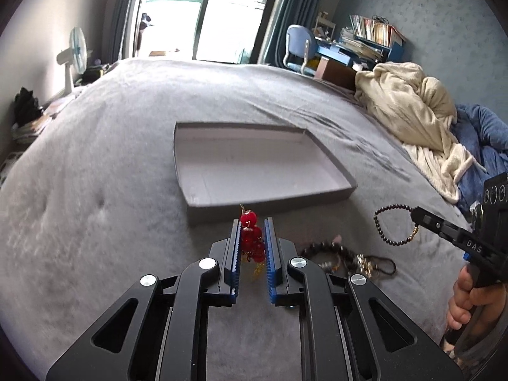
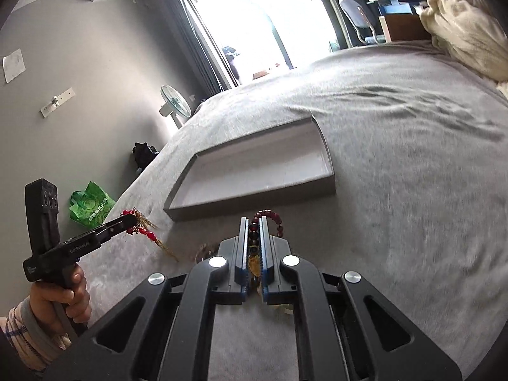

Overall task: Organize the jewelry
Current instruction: 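Lower both held pieces into the grey box and open both tools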

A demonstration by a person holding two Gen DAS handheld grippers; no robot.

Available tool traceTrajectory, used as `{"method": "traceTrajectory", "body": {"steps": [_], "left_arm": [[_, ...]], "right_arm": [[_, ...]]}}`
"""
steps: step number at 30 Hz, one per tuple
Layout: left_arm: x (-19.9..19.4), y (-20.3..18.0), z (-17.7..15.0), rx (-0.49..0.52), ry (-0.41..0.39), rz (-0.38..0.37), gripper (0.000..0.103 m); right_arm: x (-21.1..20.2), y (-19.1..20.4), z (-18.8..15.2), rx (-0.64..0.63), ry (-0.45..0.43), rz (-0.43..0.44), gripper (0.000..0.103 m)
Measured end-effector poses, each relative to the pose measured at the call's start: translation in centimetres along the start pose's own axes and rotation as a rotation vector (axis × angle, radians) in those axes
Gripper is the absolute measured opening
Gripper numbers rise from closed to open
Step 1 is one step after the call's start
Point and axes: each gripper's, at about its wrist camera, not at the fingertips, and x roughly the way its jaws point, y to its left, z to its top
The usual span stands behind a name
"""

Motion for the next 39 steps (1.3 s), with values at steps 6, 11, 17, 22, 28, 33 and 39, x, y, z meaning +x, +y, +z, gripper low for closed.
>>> {"method": "traceTrajectory", "body": {"steps": [6,11,17,22,28,33,39], "left_arm": [[1.2,0.1,3.2,0.02,-0.024,-0.003,0.015],[3.6,0.0,6.0,0.034,-0.029,0.001,0.015],[7.8,0.8,8.0,0.017,0.003,0.017,0.015],[11.0,2.2,7.5,0.004,0.065,0.058,0.015],[12.0,3.6,5.8,0.034,0.111,0.147,0.025],[10.3,3.3,4.6,0.096,0.052,0.224,0.071],[7.8,2.2,2.5,0.119,-0.002,0.214,0.077]], "right_arm": [[2.3,0.0,3.3,-0.043,-0.001,-0.012,0.006],[7.3,-0.4,6.2,-0.061,0.052,-0.019,0.006],[13.4,-1.9,7.7,0.009,0.147,-0.008,0.006],[16.2,-3.6,7.0,0.033,0.22,-0.038,0.006],[16.6,-4.9,5.6,-0.001,0.243,-0.117,0.007],[14.6,-4.5,4.8,-0.045,0.193,-0.127,0.029],[10.8,-4.1,3.0,-0.066,0.124,-0.132,0.039]]}}
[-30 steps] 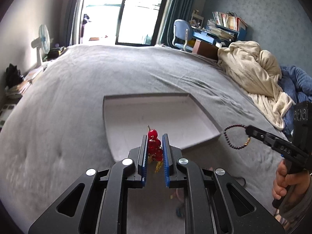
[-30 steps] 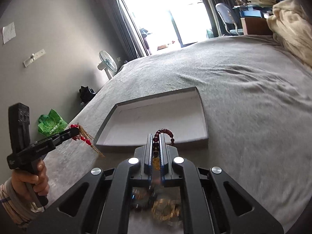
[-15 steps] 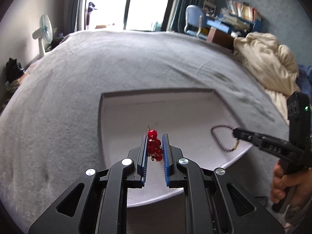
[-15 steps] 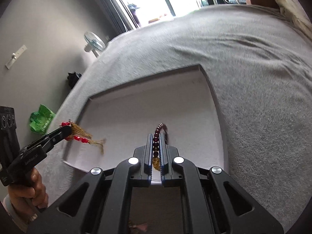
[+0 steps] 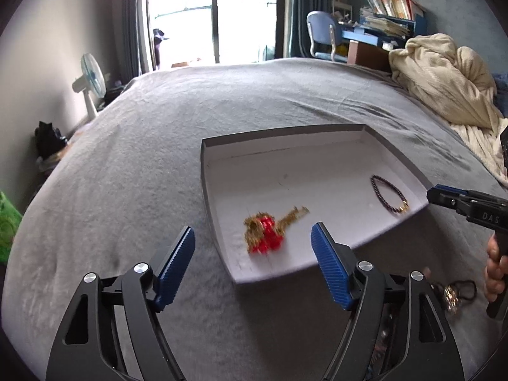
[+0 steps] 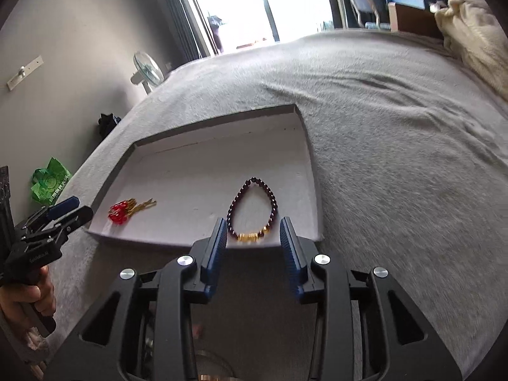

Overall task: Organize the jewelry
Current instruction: 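Lower both held pieces into the grey box and open both tools, then move both open tools back over the jewelry pile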

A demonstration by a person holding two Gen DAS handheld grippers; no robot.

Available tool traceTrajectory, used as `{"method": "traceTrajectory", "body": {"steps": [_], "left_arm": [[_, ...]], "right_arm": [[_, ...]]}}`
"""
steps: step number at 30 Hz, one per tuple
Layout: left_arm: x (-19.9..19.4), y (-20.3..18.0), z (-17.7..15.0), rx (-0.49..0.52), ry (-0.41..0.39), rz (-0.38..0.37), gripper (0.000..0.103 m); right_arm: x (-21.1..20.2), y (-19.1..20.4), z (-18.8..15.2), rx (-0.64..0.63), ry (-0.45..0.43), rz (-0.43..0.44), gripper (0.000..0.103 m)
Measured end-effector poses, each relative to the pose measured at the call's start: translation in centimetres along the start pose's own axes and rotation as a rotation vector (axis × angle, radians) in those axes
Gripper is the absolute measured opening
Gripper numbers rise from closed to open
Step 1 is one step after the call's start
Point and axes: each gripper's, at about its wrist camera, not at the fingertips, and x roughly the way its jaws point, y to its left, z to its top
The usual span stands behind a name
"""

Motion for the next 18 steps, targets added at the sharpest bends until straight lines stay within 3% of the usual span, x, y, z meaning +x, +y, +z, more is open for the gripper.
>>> {"method": "traceTrajectory", "body": {"steps": [5,10,18], "left_arm": [[-1.3,-1.1,-1.8,-0.002,-0.005,-0.03,0.079],[-1.8,-1.9,-3.2,-0.024,0.018,-0.064,0.079],[-2.5,-2.3,-6.0,-0.073,0.046,-0.101,0.08]], "right_arm": [[-2.3,0.2,-2.4,-0.004,-0.026,-0.026,0.04],[-4.0,0.6,-4.5,-0.017,-0.032,-0.051,0.047],[-6.2,-0.9,-8.0,0.054,-0.065,-0.063,0.049]]}}
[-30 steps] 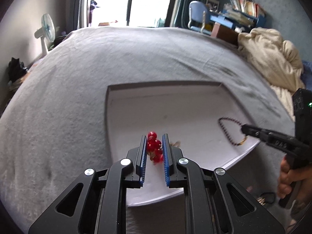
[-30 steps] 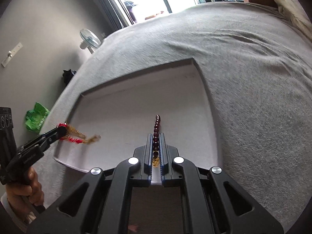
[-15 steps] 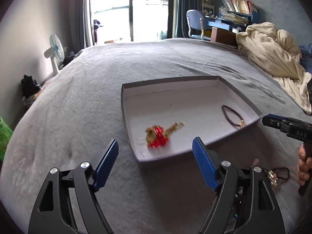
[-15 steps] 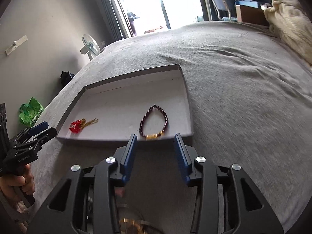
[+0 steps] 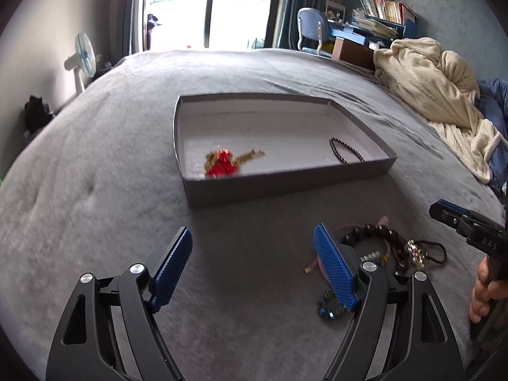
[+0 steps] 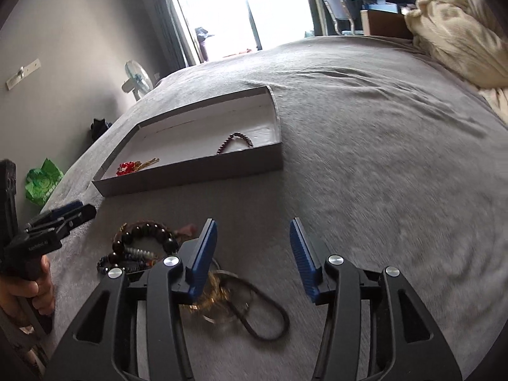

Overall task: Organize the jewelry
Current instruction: 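Move both open tools back over the jewelry pile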

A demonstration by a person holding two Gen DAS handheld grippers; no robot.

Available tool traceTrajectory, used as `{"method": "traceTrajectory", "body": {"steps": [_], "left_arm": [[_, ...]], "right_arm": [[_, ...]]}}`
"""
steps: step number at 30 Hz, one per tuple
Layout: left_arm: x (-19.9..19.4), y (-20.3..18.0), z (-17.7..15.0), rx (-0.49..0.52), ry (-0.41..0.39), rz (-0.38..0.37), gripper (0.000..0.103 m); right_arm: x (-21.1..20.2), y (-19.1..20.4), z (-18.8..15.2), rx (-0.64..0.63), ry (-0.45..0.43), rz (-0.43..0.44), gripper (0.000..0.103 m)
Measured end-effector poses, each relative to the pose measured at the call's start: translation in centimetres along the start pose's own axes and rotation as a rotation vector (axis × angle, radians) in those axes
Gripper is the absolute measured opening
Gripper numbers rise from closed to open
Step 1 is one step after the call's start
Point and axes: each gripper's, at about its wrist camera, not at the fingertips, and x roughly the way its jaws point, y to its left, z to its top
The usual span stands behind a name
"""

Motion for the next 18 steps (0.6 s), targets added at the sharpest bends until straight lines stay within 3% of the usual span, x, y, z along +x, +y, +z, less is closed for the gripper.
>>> {"method": "traceTrajectory", "body": {"steps": [5,9,18], "left_arm": [[0.3,0.1,-1.3,-0.034,0.005,0.009,0.08],[-0.3,-0.1,-1.5,-0.021,-0.02,0.005,0.084],[0.1,0.5,-1.6,-0.052,0.008,-0.011,0.086]], "right_arm": [[-1.1,-0.7,-1.8,0.043,-0.025,0.001,0.05],[-1.7,0.9,-2.4,-0.019,-0.029,0.045,0.05],[1.3,3.6,-2.0,-0.145,0.124,0.178,0.05]]}}
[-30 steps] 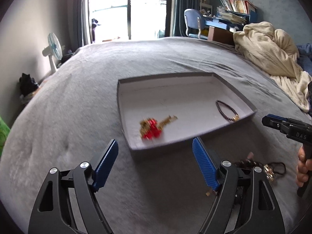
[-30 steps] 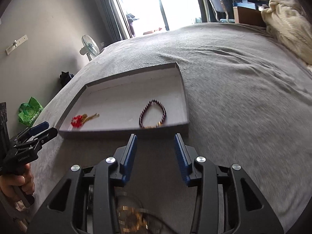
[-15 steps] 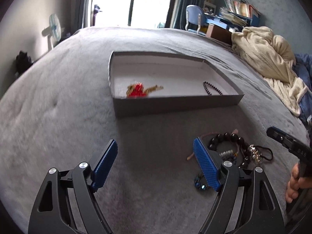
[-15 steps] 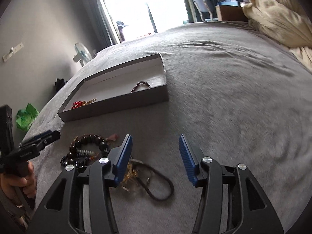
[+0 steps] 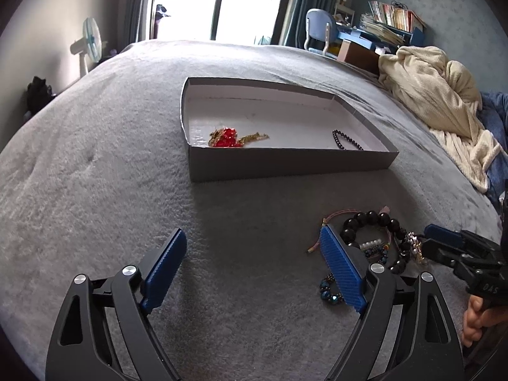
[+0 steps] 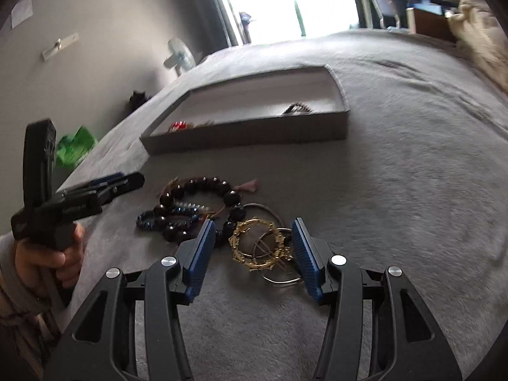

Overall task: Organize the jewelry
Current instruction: 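Move both open tools back over the jewelry pile, then grasp the gold wire bangle with the right tool while the left tool grasps the black bead bracelet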

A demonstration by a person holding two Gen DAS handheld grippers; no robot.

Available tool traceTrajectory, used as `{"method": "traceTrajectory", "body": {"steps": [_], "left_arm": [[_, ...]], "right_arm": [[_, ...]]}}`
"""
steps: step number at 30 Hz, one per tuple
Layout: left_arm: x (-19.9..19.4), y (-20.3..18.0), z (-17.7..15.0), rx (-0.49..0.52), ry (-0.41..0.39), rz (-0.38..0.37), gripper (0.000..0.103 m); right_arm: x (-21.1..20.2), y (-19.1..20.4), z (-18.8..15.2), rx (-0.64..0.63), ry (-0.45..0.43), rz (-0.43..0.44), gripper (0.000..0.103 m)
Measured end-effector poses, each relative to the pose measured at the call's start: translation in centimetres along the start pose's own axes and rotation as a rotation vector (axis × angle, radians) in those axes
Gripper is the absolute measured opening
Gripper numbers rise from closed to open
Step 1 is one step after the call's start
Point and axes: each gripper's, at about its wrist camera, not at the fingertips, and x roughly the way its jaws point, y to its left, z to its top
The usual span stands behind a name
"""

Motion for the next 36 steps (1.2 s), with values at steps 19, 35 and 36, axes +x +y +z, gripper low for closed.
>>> {"method": "traceTrajectory", "body": {"steps": [19,35,36], "left_arm": [[-0.8,-0.4,-0.1,0.013,-0.03,-0.022,0.087],[-1.0,-4.6,-0.3,0.174,0.009,-0.162,0.054],[-0.8,-4.9,-0.2,0.184,0.018,-0.169,0.054]], "right_arm": [[-1.8,-0.9,-0.3,0.057,-0.09,0.056,0.04],[-4.5,-7.0,-0.7,0.336,-0.226,-0.128,0.04],[-4.4,-7.2,-0.8,0.351,-0.222,-0.133,0.04]]}}
